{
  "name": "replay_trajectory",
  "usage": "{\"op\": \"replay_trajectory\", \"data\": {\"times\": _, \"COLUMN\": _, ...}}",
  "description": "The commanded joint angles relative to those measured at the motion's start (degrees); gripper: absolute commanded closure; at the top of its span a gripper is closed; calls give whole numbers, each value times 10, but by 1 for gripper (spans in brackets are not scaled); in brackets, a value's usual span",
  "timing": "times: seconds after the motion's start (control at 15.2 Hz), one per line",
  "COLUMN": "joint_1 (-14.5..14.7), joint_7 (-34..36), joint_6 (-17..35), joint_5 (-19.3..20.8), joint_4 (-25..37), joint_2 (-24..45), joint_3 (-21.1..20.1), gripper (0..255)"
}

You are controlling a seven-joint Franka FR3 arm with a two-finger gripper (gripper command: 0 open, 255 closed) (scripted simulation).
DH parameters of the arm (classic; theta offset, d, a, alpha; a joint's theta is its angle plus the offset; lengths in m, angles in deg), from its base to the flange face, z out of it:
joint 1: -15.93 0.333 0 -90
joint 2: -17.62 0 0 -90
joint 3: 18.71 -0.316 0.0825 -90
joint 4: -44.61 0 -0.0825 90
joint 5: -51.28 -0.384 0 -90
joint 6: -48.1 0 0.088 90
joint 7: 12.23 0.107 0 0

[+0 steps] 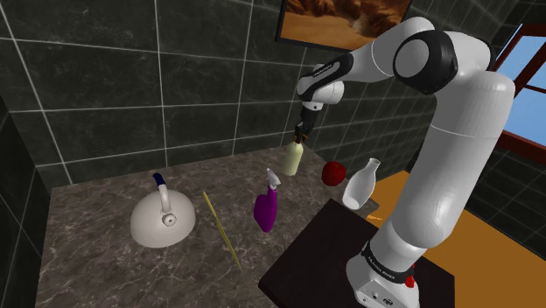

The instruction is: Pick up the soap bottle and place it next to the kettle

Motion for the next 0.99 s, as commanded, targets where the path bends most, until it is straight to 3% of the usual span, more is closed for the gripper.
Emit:
{"op": "replay_trajectory", "data": {"times": 0.0, "joint_1": 1, "joint_7": 3, "joint_6": -10, "joint_5": 4, "joint_4": 4, "joint_2": -7, "joint_3": 1, "gripper": 255}}
{"op": "replay_trajectory", "data": {"times": 0.92, "joint_1": 6, "joint_7": 24, "joint_6": -107, "joint_5": 33, "joint_4": 53, "joint_2": -60, "joint_3": 7, "gripper": 255}}
